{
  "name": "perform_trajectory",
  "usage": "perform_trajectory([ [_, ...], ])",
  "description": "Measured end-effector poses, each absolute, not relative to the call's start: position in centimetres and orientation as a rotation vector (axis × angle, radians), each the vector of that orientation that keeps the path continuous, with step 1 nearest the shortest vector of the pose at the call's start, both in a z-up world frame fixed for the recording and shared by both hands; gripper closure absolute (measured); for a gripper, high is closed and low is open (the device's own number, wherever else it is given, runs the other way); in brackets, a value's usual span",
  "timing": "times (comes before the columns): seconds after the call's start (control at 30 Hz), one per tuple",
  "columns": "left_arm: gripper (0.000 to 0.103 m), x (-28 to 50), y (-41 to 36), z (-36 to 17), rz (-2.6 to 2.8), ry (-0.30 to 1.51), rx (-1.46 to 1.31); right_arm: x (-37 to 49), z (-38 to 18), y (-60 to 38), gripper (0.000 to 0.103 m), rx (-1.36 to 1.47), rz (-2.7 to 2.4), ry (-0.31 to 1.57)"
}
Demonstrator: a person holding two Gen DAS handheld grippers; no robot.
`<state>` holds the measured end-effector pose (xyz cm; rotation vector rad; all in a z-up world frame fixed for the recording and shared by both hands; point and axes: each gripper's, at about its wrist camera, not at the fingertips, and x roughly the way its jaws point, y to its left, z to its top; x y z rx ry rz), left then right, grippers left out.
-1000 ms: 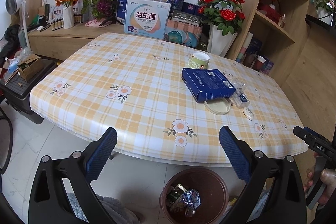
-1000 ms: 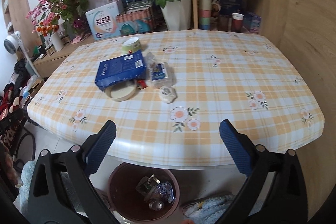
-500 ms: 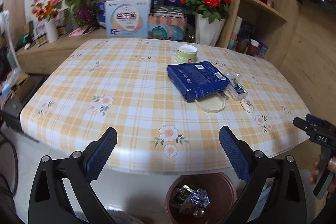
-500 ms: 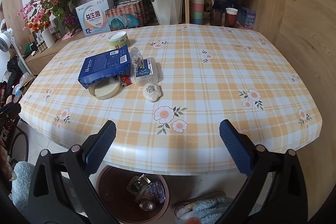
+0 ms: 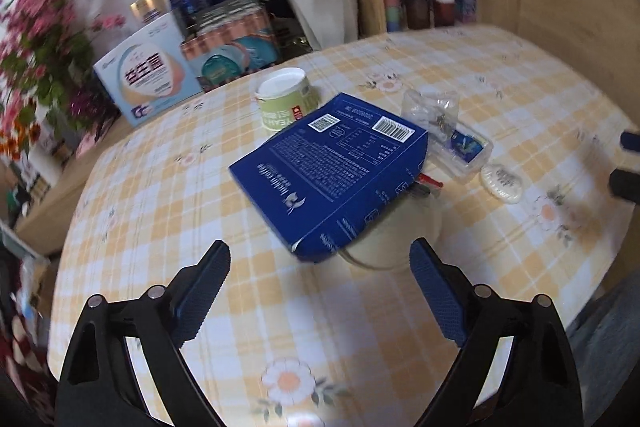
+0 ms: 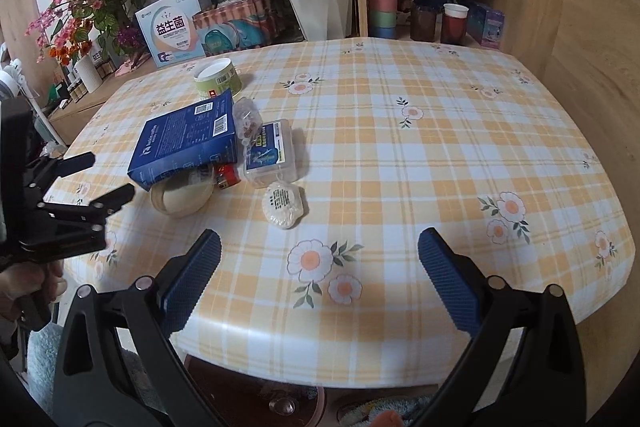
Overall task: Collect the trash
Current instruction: 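Reach to the blue coffee box and grasp it with the left gripper, then grasp the clear plastic bag with the right gripper while the left lifts the blue box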
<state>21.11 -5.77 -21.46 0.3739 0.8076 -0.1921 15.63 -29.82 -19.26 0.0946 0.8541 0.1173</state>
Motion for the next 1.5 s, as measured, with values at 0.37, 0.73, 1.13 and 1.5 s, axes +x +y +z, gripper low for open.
perform_trajectory([
  [0.37,0.018,25.6,-8.7,-25.1,-0.196,0.82,0.637,19.1,-20.8,-31.2,0.006,0.154,0.127,0.885],
  [0.73,0.041,26.3,-9.8,-25.8,-0.207,0.82,0.688,19.7,-21.6,-32.3,0.006,0.175,0.134,0.905],
  [1.13,0.075,25.9,-5.3,-19.6,-0.183,0.747,0.434,19.7,-20.8,-31.6,0.006,0.154,0.164,0.903],
  [1.5,0.085,24.5,6.0,-17.3,-0.098,0.828,-0.103,20.7,-19.7,-29.7,0.006,0.13,0.209,0.906],
])
